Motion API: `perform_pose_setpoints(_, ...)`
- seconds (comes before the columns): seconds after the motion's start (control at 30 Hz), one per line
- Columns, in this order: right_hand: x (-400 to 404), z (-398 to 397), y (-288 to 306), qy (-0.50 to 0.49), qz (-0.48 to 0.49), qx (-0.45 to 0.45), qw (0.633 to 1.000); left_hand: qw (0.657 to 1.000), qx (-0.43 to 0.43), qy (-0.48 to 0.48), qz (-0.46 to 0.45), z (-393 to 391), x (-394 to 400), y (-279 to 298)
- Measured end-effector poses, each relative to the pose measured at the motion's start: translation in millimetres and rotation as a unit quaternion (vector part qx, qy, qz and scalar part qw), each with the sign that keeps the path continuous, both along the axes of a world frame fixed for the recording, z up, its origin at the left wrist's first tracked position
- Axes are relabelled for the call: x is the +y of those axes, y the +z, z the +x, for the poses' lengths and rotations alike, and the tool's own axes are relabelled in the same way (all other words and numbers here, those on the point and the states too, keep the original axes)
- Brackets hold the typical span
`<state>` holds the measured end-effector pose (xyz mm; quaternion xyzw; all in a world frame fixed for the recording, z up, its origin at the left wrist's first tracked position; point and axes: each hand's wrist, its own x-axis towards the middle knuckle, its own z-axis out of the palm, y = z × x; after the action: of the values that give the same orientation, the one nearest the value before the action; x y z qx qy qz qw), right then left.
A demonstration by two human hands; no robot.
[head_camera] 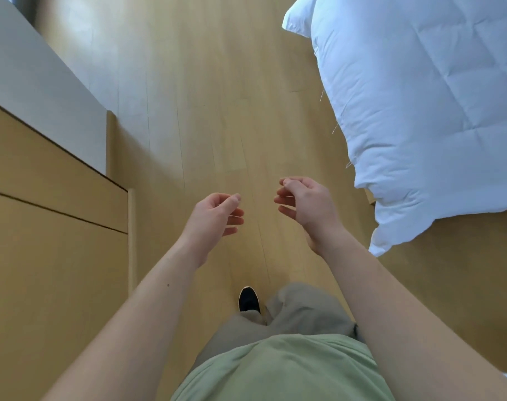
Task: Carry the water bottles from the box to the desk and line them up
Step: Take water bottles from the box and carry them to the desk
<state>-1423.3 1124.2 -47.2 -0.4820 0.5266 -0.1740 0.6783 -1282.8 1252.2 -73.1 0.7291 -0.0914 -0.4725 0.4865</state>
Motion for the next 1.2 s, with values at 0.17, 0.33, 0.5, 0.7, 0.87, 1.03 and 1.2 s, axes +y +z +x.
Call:
perform_pose_setpoints(0.17,-58.8,41.9,-7.2,-0.002,0.008,0.003,1.0,1.0,-0.016,-0.002,0.006,42.8,-59.8,-3.7)
perform_pose_setpoints(0.33,-140.7,85.9,-12.5,-0.002,0.016,-0.007,1.0,0.999,-0.032,-0.006,0.015,90.9,-139.1,-0.3)
perform_pose_setpoints(0.5,-240.2,134.0,-4.6,0.016,0.016,-0.012,1.0,0.999,-0.042,0.002,0.018,137.9,-237.4,14.2)
perform_pose_setpoints(0.7,-348.7,191.2,10.8,0.052,-0.005,-0.018,0.998,0.998,-0.052,0.02,0.01,189.8,-329.2,27.5)
perform_pose_setpoints(0.87,-403.7,228.0,7.8,0.05,-0.005,-0.015,0.999,0.999,-0.05,0.019,0.011,231.7,-386.8,28.6)
perform_pose_setpoints(1.03,-454.5,266.4,-3.4,0.043,0.004,-0.001,0.999,0.998,-0.052,0.002,0.028,273.5,-448.1,13.8)
perform_pose_setpoints(1.2,-519.9,328.1,-12.6,0.04,-0.004,0.017,0.999,0.999,-0.026,-0.005,0.02,333.6,-522.7,0.5)
